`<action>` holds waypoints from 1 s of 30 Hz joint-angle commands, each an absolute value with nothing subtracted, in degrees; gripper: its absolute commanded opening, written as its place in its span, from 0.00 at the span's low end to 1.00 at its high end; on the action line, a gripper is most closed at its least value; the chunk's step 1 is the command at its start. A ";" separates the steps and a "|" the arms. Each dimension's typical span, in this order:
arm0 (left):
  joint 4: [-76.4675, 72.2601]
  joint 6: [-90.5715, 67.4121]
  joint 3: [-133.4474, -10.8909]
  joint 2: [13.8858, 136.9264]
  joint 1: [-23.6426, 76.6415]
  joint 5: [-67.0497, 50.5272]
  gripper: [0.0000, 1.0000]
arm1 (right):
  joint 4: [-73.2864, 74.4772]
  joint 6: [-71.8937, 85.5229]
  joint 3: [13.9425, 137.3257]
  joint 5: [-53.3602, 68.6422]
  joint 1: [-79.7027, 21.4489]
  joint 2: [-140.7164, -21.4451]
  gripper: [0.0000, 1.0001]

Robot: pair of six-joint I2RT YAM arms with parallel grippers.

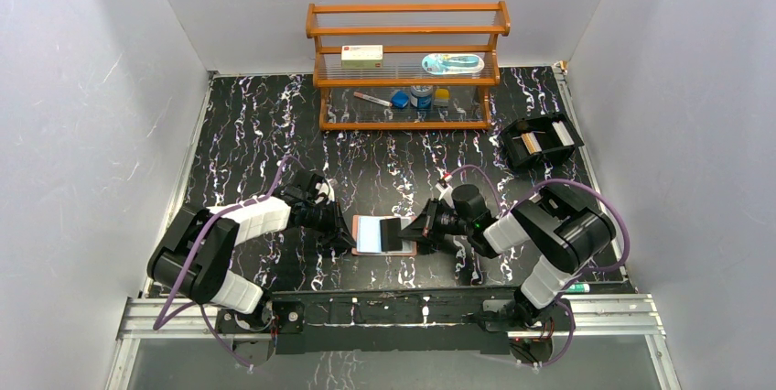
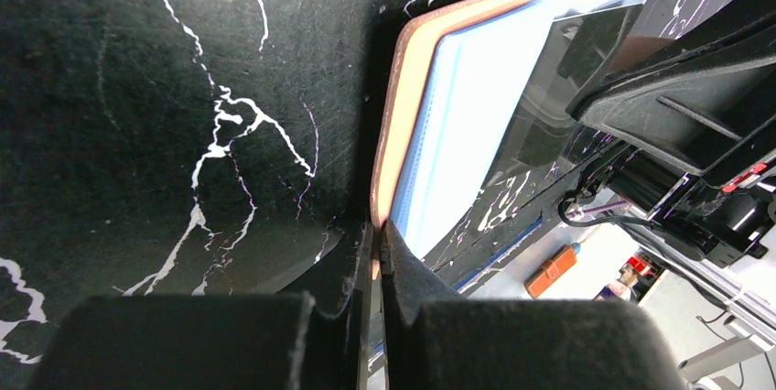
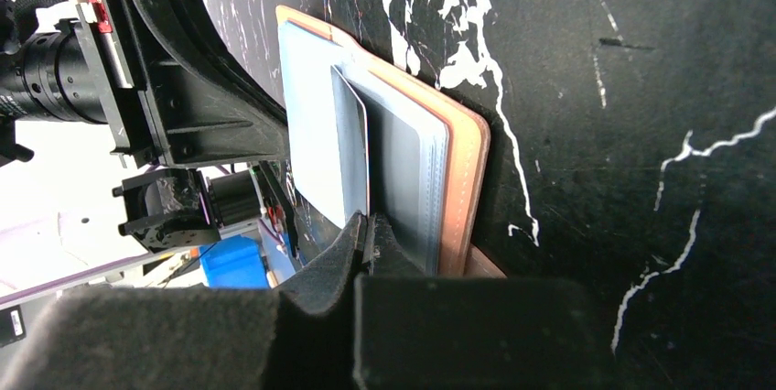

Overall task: Put the credit cards into the card holder
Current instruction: Insert the credit card into the card holder.

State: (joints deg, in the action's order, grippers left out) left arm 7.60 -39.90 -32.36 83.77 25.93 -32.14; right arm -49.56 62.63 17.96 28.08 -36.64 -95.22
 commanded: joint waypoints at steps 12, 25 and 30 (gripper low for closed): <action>9.49 -39.22 -31.85 82.69 25.62 -31.84 0.00 | -45.06 58.67 20.30 26.97 -37.09 -93.93 0.00; 10.03 -38.81 -32.18 82.66 25.66 -31.59 0.00 | -36.88 53.96 25.58 29.10 -36.71 -92.78 0.00; 10.12 -38.87 -32.20 82.53 25.70 -31.47 0.00 | -37.44 54.25 24.05 26.39 -36.24 -90.54 0.00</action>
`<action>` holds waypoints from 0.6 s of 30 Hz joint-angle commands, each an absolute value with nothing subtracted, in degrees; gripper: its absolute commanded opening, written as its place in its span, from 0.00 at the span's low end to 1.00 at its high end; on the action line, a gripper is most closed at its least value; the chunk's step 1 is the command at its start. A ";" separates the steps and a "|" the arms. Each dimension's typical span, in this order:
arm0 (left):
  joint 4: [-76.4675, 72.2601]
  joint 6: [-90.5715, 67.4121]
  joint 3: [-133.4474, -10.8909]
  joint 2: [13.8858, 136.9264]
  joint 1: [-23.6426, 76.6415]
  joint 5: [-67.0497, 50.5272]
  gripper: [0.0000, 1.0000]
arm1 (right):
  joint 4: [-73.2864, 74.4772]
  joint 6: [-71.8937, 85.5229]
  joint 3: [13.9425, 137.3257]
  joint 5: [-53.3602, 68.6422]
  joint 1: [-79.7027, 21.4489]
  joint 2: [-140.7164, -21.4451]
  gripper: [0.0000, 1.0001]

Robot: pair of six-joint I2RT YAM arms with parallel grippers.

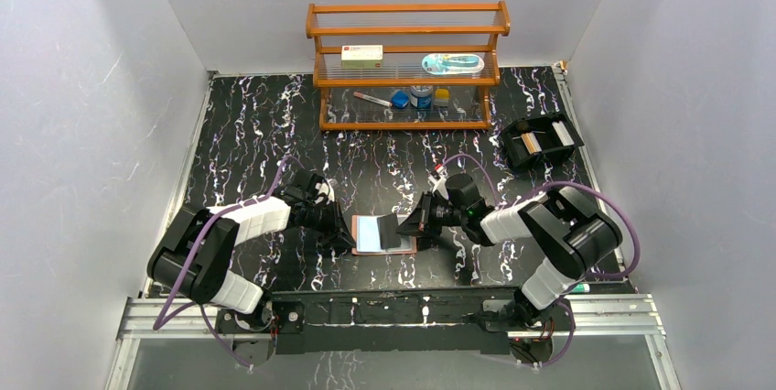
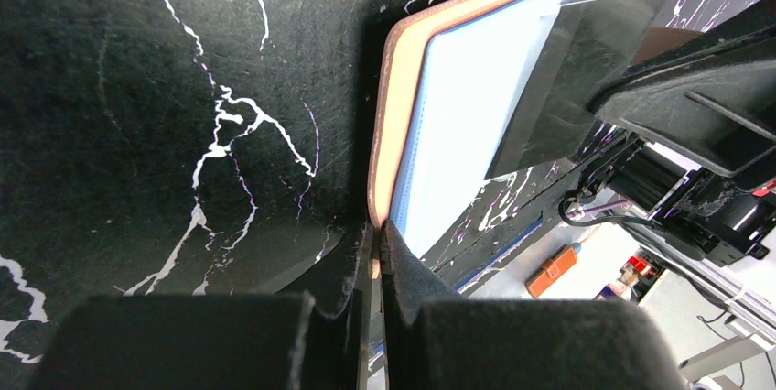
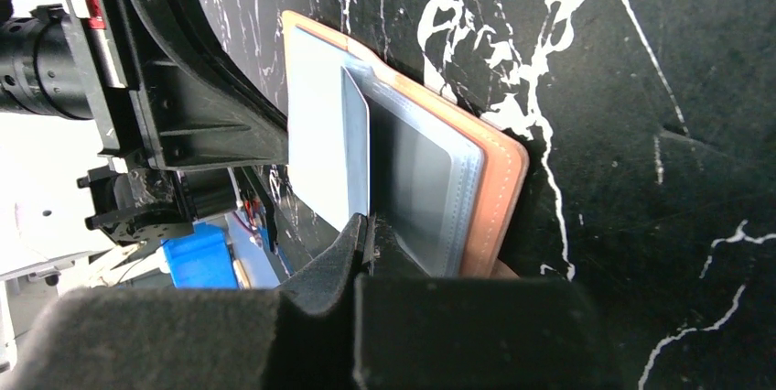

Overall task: Put the credit cards into the card holder
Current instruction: Insert the credit card into the card holder.

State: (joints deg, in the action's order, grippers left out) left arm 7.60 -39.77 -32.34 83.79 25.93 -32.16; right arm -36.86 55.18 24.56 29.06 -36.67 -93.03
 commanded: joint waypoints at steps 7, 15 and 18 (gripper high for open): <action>9.10 -39.83 -31.75 82.27 25.66 -31.95 0.00 | -48.98 60.78 22.25 28.11 -37.21 -95.90 0.00; 8.10 -40.69 -31.35 82.24 25.62 -32.59 0.00 | -52.48 64.29 22.12 25.71 -38.88 -98.52 0.00; 8.16 -40.69 -31.55 82.32 25.67 -32.74 0.00 | -51.48 64.55 23.00 25.30 -39.81 -98.94 0.04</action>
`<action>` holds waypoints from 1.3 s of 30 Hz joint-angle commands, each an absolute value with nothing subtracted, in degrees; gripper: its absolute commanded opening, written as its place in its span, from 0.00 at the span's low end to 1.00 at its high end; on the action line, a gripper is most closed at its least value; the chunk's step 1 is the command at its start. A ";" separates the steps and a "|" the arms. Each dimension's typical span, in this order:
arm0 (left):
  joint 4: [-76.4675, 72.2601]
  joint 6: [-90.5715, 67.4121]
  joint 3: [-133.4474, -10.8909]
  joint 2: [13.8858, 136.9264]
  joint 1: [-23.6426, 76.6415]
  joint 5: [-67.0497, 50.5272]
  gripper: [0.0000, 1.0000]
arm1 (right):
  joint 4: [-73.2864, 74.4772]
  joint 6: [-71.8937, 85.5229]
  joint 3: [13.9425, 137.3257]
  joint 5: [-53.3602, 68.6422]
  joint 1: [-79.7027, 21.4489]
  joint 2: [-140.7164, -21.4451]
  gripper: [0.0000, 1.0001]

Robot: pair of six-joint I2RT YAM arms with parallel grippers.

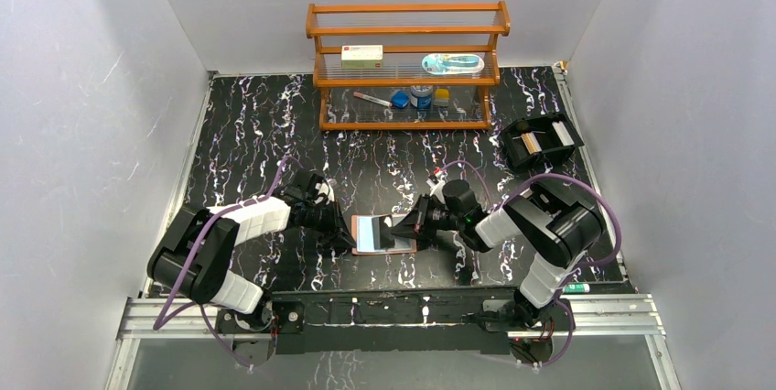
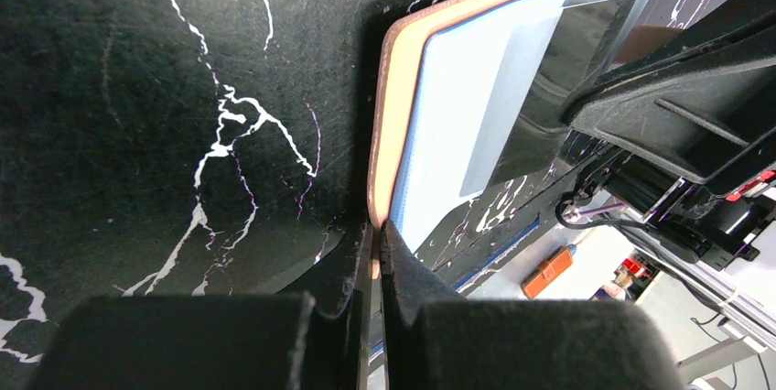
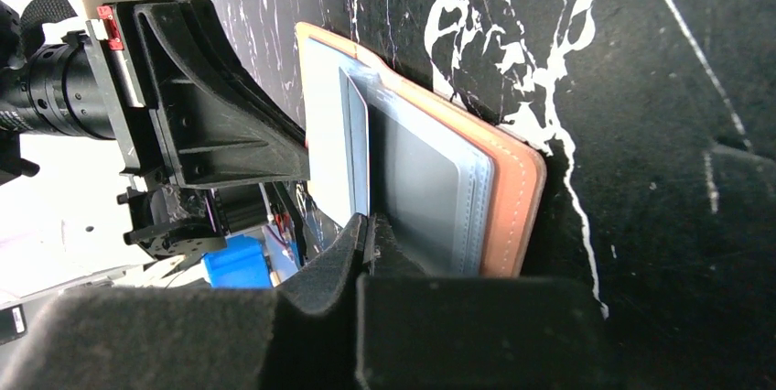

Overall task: Put the credit cards into the card holder
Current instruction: Insert the credit card into the card holder.

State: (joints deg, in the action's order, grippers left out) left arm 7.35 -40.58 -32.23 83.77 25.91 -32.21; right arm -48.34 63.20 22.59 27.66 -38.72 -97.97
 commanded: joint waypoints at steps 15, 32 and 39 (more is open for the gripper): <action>7.23 -41.31 -31.40 82.31 25.66 -33.05 0.00 | -23.61 55.08 32.22 16.37 -43.96 -92.32 0.30; 6.66 -41.27 -30.78 82.30 25.69 -33.49 0.00 | -24.28 55.17 36.04 17.89 -46.68 -93.10 0.25; 6.69 -40.88 -31.41 82.71 25.67 -34.67 0.00 | -23.53 55.72 37.49 19.13 -47.15 -94.14 0.23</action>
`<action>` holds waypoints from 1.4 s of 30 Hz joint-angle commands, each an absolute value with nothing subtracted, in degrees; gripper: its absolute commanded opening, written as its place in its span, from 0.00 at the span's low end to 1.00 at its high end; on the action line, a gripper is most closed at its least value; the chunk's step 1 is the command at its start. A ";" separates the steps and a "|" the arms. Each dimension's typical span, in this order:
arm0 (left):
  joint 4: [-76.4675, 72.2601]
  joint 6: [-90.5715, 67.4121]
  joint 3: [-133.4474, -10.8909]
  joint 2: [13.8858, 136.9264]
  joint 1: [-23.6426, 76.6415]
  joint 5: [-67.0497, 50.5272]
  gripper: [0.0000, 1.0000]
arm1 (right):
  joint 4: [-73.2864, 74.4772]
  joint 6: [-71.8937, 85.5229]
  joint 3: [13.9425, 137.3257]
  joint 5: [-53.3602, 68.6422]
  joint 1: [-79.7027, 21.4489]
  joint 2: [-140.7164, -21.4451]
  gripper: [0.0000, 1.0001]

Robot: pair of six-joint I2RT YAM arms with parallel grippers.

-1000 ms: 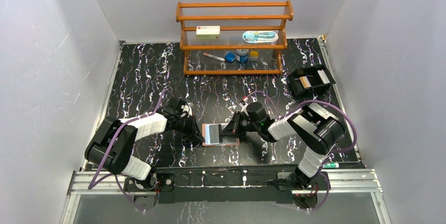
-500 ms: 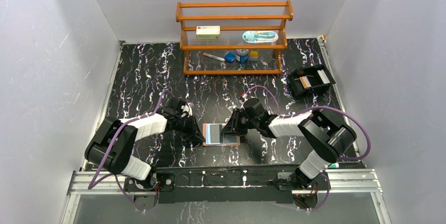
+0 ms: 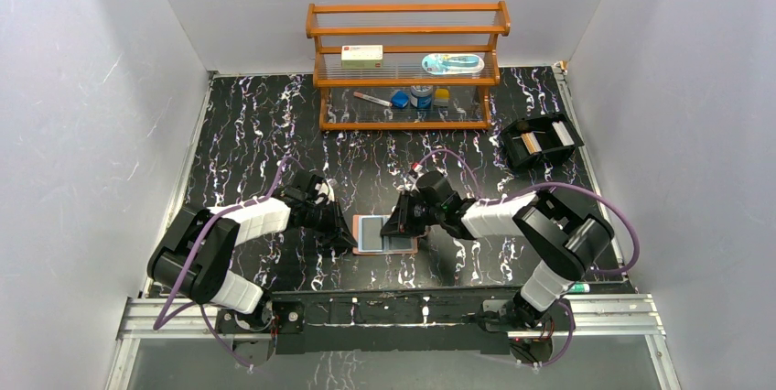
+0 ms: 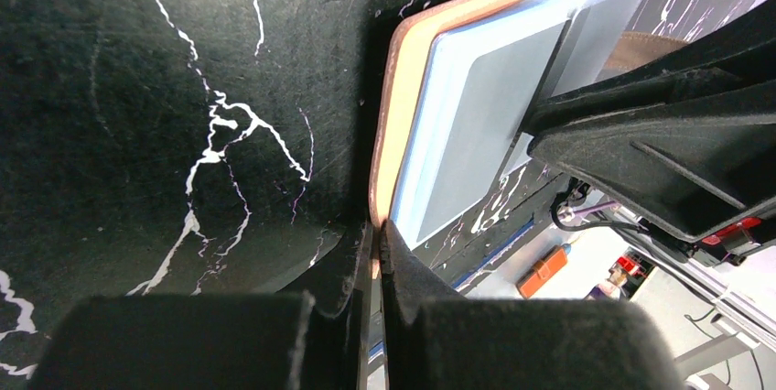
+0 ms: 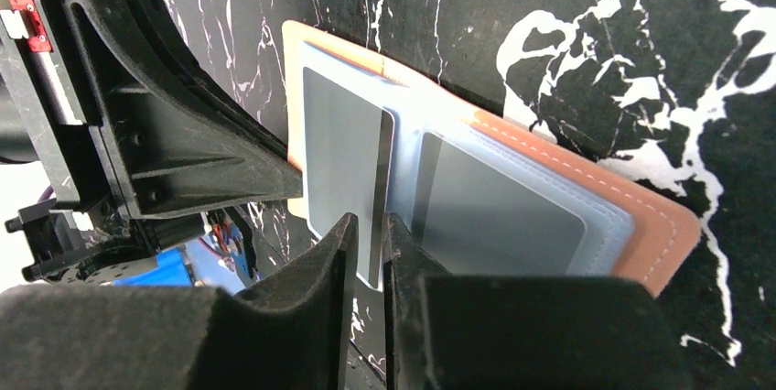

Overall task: Put the credit cards into the card holder
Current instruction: Insert the credit card into the card holder, then pick up the credit card from the storage box.

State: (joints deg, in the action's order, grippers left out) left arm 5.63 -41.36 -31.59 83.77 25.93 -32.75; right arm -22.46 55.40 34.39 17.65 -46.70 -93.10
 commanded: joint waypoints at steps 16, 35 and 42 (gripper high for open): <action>10.68 -41.23 -34.21 77.31 25.75 -33.62 0.36 | -5.79 42.73 43.10 15.88 -37.15 -81.18 0.39; 25.47 -23.63 -52.62 71.48 25.67 -35.28 0.81 | 23.77 1.48 76.36 -30.54 -10.79 -87.87 0.59; 25.65 -19.21 -52.97 71.09 25.70 -34.36 0.82 | 22.15 -5.75 79.26 -34.15 -3.05 -94.70 0.55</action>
State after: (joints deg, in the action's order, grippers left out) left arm 23.46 -23.59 -51.62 73.10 25.93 -32.62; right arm 22.35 0.73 75.33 -29.23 -6.11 -91.70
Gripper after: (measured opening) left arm 0.824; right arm 0.558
